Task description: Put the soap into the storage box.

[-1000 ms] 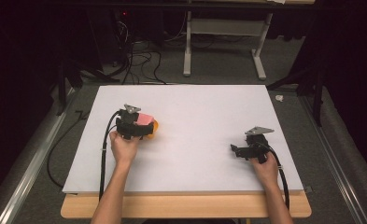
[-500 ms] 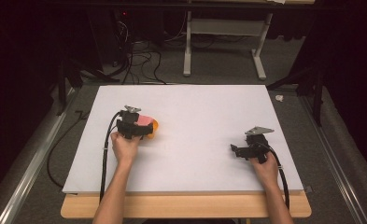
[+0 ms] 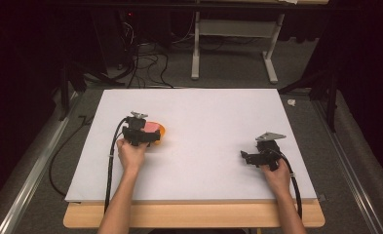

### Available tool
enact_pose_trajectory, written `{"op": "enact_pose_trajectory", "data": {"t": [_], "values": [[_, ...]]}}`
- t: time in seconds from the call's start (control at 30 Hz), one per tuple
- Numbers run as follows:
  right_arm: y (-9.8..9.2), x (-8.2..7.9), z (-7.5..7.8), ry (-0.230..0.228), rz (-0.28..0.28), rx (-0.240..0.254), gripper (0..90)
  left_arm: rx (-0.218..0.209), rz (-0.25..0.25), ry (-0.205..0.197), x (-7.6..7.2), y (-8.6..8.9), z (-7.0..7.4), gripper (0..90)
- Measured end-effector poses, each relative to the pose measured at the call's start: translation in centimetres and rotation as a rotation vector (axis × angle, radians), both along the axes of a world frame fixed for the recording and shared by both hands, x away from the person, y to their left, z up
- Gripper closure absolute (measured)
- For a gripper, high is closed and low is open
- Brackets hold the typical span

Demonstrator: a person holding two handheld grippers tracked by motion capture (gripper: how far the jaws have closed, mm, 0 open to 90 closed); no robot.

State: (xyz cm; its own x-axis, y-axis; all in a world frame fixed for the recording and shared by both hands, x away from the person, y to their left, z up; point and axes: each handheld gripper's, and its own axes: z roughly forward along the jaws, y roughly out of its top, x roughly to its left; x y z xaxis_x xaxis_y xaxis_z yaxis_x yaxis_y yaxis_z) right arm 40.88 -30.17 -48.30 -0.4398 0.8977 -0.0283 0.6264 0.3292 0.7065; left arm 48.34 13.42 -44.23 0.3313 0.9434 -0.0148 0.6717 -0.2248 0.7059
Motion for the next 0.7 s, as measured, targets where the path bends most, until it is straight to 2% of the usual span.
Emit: {"op": "enact_pose_trajectory", "data": {"t": [0.27,0.47,0.7], "values": [[0.02,-0.01,0.01,0.001,-0.002,0.002,17.1,0.005,0.007,0.012,0.17,-0.05,-0.26,13.6],[0.01,-0.01,0.0,-0.001,0.0,-0.001,17.1,-0.011,0.013,0.03,0.39,-0.16,-0.45,13.5],[0.02,-0.01,0.0,-0.001,0.0,0.0,17.1,-0.011,0.028,0.021,0.45,-0.36,-0.43,13.2]]}}
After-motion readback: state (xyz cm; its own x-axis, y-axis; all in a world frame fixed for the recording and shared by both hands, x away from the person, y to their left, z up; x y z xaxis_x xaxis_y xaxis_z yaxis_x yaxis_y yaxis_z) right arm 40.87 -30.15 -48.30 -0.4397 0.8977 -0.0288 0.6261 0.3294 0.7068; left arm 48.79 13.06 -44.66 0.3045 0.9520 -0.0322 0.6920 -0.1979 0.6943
